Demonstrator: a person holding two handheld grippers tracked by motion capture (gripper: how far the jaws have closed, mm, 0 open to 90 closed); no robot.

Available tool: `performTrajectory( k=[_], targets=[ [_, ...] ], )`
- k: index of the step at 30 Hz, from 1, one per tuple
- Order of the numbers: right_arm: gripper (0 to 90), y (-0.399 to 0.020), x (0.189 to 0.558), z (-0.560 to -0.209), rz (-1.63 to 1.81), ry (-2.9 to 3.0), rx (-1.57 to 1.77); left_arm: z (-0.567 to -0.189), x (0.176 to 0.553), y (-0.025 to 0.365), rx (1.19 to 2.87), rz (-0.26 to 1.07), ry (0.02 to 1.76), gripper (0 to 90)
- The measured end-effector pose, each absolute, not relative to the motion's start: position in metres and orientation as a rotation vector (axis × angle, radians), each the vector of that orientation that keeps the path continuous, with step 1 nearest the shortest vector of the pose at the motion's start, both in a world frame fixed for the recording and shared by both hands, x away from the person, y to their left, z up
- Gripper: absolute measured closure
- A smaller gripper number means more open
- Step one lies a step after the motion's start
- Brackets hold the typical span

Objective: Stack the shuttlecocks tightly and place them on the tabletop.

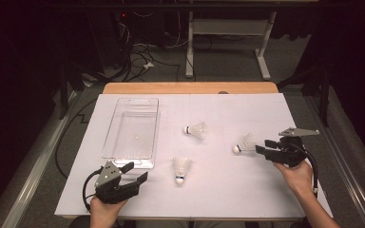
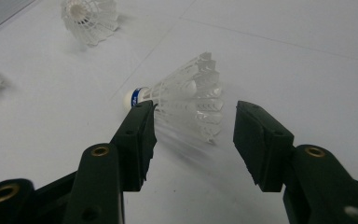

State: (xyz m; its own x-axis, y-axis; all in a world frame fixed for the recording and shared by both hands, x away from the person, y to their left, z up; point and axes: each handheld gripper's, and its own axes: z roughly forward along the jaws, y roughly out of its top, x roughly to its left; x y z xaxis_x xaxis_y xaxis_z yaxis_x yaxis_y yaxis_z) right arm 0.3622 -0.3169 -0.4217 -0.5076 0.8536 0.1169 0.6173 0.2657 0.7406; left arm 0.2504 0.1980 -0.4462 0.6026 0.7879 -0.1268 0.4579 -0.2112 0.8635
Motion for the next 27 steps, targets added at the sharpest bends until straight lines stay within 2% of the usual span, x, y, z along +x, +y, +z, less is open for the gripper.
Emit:
performTrajectory(
  k=[17, 27],
  targets=[
    [61.0, -0.302, 0.384, -0.421, 1.036, 2.314, 1.370, -0.447, 0.250, 0.197, 1.861, 0.428, 1.010, 37.0],
    [71.8, -0.297, 0.390, -0.423, 1.002, 2.341, 1.391, -0.445, 0.249, 0.201, 1.839, 0.441, 1.012, 36.9]
  ],
)
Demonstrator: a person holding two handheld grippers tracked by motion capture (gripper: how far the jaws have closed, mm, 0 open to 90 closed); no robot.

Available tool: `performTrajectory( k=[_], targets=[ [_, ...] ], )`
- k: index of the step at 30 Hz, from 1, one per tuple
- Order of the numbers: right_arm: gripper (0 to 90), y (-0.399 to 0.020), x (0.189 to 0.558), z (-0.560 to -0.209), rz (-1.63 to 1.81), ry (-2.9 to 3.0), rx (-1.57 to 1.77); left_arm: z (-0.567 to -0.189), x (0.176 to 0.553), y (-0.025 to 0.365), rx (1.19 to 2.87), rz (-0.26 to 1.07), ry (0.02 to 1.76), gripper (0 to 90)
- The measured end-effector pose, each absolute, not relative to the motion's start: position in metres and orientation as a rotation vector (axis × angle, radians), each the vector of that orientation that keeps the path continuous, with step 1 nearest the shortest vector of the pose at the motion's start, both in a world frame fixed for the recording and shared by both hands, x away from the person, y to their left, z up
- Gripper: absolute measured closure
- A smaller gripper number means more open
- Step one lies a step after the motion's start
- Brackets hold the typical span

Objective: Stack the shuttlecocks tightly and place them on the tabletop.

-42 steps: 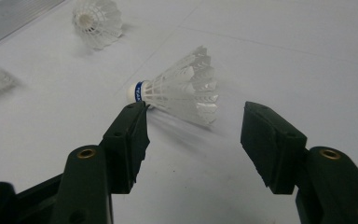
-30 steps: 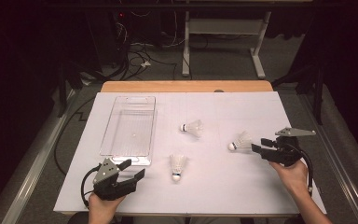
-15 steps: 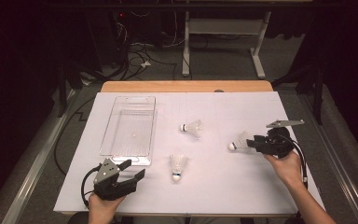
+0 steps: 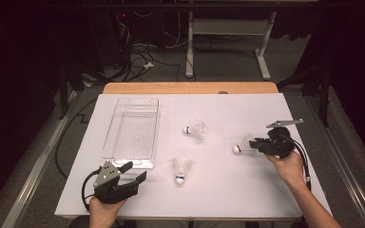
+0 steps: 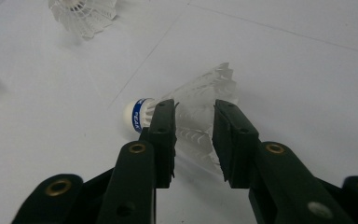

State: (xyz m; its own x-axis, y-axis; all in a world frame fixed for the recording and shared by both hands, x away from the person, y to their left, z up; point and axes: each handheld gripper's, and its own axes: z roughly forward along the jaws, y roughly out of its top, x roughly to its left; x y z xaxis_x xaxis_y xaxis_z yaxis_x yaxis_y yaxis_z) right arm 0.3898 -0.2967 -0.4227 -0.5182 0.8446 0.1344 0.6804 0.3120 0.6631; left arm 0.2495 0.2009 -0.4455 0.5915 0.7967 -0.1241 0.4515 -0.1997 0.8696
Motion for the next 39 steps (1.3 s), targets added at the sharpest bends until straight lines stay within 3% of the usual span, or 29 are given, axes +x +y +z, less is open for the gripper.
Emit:
performTrajectory(
  k=[17, 39],
  targets=[
    [89.2, -0.299, 0.389, -0.422, 1.046, 2.384, 1.367, -0.443, 0.250, 0.209, 1.798, 0.465, 1.033, 36.8],
    [90.0, -0.302, 0.385, -0.418, 1.183, 2.413, 1.375, -0.442, 0.252, 0.216, 1.795, 0.489, 1.048, 36.7]
  ],
)
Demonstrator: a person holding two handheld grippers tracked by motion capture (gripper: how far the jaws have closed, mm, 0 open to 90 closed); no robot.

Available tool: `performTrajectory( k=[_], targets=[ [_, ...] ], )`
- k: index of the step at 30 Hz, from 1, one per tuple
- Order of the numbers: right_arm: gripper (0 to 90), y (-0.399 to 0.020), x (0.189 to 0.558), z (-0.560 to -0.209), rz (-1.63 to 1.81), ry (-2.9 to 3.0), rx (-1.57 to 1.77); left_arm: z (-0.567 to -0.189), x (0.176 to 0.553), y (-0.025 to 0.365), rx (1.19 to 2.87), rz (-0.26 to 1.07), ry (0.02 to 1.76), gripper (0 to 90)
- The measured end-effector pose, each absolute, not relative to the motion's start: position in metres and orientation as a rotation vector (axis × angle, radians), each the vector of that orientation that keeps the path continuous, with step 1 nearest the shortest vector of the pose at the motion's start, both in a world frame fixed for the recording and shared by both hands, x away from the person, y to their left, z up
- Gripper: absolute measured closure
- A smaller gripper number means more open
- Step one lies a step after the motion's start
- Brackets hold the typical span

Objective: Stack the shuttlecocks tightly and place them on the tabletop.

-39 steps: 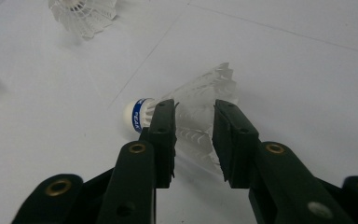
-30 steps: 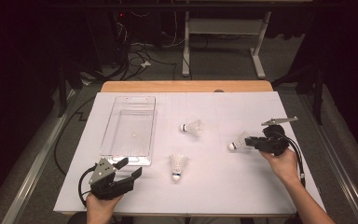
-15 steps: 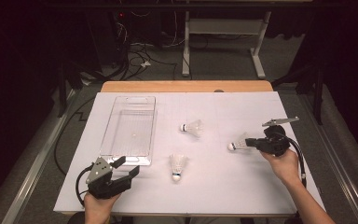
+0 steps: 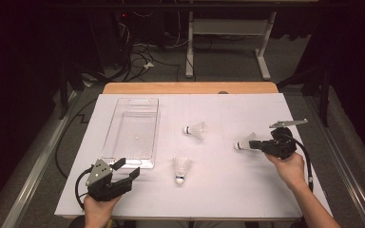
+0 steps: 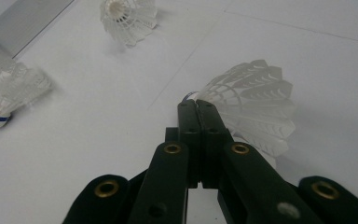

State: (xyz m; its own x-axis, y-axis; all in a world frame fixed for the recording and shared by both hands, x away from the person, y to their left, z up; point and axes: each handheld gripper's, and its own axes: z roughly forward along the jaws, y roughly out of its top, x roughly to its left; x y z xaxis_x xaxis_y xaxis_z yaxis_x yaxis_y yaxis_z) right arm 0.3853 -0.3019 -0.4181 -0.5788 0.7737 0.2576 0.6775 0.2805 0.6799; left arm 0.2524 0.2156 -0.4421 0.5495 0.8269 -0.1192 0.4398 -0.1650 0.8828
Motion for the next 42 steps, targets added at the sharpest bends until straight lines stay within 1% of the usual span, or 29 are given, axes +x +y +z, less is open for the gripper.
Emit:
performTrajectory(
  k=[15, 27, 42],
  targets=[
    [90.0, -0.293, 0.389, -0.417, 1.278, 2.411, 1.361, -0.442, 0.254, 0.216, 1.800, 0.506, 1.057, 36.8],
    [90.0, -0.264, 0.402, -0.416, 1.334, 2.426, 1.322, -0.442, 0.254, 0.217, 1.800, 0.507, 1.062, 36.8],
    [90.0, -0.239, 0.422, -0.421, 1.367, 2.421, 1.338, -0.443, 0.254, 0.216, 1.811, 0.507, 1.060, 36.8]
  ],
)
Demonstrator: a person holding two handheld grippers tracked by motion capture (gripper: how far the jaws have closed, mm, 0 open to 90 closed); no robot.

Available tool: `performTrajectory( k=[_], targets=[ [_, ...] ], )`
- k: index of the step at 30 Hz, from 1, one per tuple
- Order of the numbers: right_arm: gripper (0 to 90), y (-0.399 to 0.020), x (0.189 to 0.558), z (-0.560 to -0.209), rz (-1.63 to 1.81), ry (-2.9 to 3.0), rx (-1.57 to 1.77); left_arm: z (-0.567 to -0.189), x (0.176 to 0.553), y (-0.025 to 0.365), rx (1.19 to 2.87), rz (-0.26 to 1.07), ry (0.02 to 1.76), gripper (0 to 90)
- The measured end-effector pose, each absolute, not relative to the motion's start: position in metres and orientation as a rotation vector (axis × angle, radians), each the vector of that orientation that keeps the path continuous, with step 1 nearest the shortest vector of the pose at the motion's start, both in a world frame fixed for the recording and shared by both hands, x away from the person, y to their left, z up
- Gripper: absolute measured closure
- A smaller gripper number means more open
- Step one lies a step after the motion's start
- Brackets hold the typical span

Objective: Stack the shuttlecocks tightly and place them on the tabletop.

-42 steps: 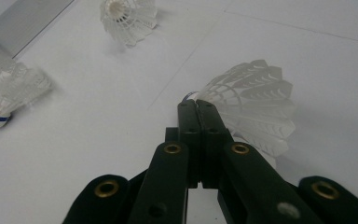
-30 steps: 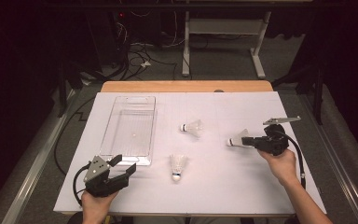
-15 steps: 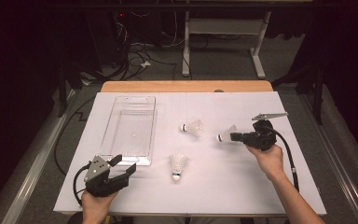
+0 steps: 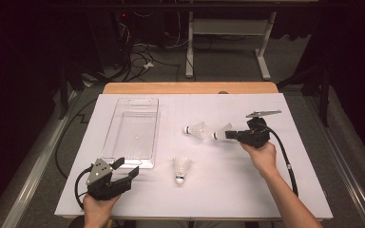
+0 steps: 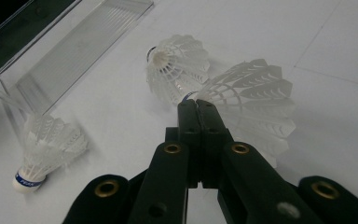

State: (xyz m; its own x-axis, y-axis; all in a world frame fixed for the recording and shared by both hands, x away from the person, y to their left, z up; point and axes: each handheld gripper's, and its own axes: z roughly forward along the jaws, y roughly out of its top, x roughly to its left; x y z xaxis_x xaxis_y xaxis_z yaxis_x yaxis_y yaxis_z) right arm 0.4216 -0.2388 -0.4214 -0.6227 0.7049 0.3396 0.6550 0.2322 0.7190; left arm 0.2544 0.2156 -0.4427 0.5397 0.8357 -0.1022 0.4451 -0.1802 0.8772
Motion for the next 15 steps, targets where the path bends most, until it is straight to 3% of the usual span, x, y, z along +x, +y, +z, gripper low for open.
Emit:
performTrajectory(
  k=[15],
  targets=[
    [90.0, -0.214, 0.440, -0.423, 1.380, 2.416, 1.351, -0.443, 0.254, 0.213, 1.835, 0.508, 1.044, 36.9]
  ],
)
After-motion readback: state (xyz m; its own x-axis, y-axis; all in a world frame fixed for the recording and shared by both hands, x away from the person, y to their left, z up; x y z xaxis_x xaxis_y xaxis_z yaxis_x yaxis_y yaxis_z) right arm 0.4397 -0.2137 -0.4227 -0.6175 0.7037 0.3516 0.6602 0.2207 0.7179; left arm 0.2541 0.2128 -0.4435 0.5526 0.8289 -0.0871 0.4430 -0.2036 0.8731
